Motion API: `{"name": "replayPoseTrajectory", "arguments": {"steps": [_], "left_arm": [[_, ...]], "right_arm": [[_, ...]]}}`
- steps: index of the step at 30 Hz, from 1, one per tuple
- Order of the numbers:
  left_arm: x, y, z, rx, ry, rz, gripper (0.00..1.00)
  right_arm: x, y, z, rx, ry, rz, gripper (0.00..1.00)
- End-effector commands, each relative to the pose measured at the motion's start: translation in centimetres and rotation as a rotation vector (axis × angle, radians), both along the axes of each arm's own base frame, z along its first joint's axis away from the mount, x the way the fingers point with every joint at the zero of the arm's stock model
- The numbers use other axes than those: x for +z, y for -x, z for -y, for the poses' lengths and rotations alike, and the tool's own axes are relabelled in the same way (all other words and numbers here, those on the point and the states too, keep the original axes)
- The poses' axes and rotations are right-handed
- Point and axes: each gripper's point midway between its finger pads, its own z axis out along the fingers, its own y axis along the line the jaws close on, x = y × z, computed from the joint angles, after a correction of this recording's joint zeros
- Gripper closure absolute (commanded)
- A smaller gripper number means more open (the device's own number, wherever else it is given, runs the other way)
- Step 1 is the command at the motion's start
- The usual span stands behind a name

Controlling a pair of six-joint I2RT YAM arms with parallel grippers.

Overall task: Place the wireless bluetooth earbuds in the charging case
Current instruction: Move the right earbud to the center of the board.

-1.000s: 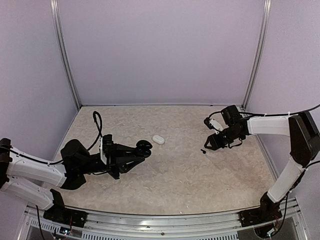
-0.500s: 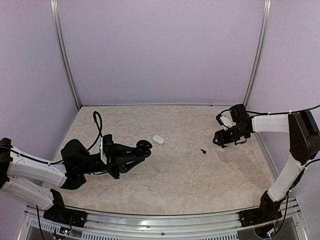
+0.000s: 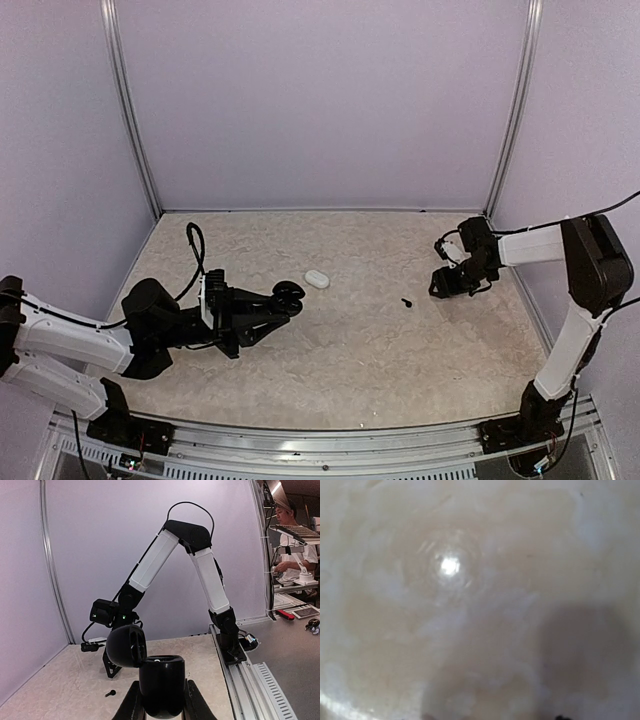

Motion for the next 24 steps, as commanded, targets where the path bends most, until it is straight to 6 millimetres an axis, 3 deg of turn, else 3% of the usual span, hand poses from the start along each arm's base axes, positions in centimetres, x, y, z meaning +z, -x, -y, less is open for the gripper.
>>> {"name": "replayPoseTrajectory", "arguments": {"steps": [1,6,13,18,24], "left_arm": [[0.1,0.1,-0.3,-0.002,0.012,0.007,0.90],[0.1,0.1,-0.2,-0.005,0.013,0.009,0.90],[0.2,0.1,-0.1,-0.013,0.014,0.007,0.90],[0.1,0.1,-0.1,-0.015,0.010,0.007,0.90],[0.1,0.2,-0.1,-0.016,0.012,0.008,0.89]], "right_arm": [[0.1,0.4,-0.2,-0.002,-0.038,-0.018,0.40],[1.1,2.2,-2.0,0.038,-0.139,-0.043,0.48],[3.0,4.9,-4.5,0.106,-0.210,-0.060,0.49],[5.0,4.2,-3.5,0.084,-0.182,-0.005,0.48],[3.9,2.3,-0.9,0.025,-0.047,0.016,0.32]]}}
